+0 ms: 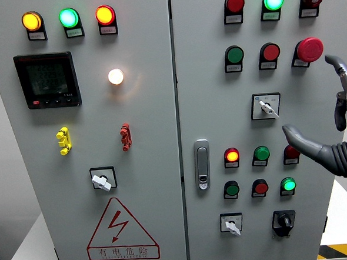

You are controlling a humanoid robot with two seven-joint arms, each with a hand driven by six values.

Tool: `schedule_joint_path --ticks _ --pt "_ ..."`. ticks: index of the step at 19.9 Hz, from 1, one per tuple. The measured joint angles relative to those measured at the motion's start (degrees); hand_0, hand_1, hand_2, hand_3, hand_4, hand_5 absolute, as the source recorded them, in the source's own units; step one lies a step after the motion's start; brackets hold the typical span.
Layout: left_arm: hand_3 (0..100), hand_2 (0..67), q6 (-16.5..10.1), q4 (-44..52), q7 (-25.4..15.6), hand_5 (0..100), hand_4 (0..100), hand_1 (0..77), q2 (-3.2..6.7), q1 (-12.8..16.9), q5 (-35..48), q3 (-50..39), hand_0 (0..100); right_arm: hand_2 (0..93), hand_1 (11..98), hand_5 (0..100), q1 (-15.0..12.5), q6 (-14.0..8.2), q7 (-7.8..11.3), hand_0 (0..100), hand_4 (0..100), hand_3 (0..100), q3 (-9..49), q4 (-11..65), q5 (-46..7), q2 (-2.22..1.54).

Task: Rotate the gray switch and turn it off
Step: 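Move the right hand toward the white-knobbed gray rotary switch, then lower the right hand's fingers onto the white switch knob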

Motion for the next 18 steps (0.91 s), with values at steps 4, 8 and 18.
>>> schedule_joint_path --ticks 4,8,18 --pt "19 13.4 0.00 0.00 0.00 11 8 0.0 0.00 0.01 0.03 0.00 85 13.3 36.6 100 0.09 -0.01 -0.06 0 100 100 -0.03 -0.47 0.10 0.00" --pt "19 13.3 0.00 0.00 0.00 11 8 0.0 0.00 0.01 0.03 0.00 85 22.2 35.2 100 0.19 -0.09 -0.09 0 100 100 -0.24 -0.98 0.12 0.00" --pt "19 13.4 0.00 0.00 0.00 11 8 0.0 0.00 0.04 0.03 0.00 85 50.7 33.8 100 1.39 -0.18 -2.40 0 100 100 -1.76 -4.96 0.13 0.00"
